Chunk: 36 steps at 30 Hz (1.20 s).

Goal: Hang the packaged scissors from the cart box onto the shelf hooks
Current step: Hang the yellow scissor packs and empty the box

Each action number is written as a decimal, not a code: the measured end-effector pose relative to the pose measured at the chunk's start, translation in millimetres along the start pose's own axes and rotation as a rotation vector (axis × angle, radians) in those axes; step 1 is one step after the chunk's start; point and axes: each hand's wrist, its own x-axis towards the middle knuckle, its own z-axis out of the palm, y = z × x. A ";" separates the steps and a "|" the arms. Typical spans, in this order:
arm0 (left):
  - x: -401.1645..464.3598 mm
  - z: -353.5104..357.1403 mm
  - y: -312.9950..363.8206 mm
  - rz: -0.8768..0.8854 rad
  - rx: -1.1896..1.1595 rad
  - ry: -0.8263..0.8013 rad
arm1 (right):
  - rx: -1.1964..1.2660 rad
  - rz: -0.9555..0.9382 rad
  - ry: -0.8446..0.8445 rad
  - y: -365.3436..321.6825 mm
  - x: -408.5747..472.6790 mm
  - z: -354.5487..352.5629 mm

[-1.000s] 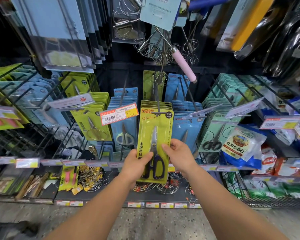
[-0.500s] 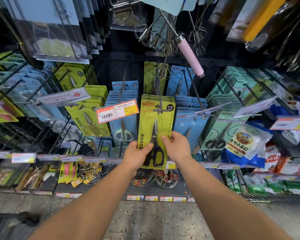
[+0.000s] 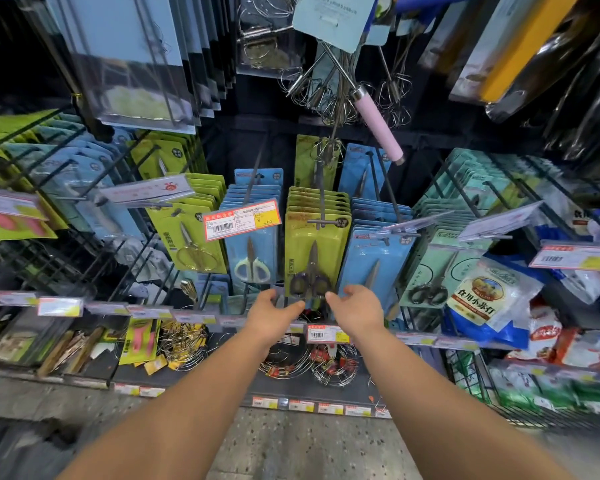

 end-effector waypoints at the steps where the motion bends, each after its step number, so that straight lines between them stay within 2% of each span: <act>1: -2.0 -1.4 -2.4 0.009 0.034 0.007 | -0.040 -0.007 -0.030 3.8 -2.9 2.3; 5: -9.5 -15.6 -9.9 0.090 0.337 0.085 | -0.217 -0.119 -0.156 4.2 -14.9 18.9; 8: -19.1 -37.1 -14.8 0.105 0.627 0.129 | -0.459 -0.264 -0.234 -10.1 -25.2 39.4; 12: -36.9 -75.7 -28.1 0.080 0.820 0.137 | -0.651 -0.458 -0.280 -36.2 -44.5 77.0; 17: -59.3 -140.6 -61.9 -0.006 0.854 0.208 | -0.743 -0.624 -0.397 -77.8 -74.4 136.5; 26: -125.8 -313.3 -140.4 -0.179 0.767 0.478 | -0.841 -0.934 -0.498 -184.5 -177.2 292.0; 36: -201.5 -480.0 -230.0 -0.364 0.703 0.683 | -0.826 -1.287 -0.606 -272.4 -297.9 437.3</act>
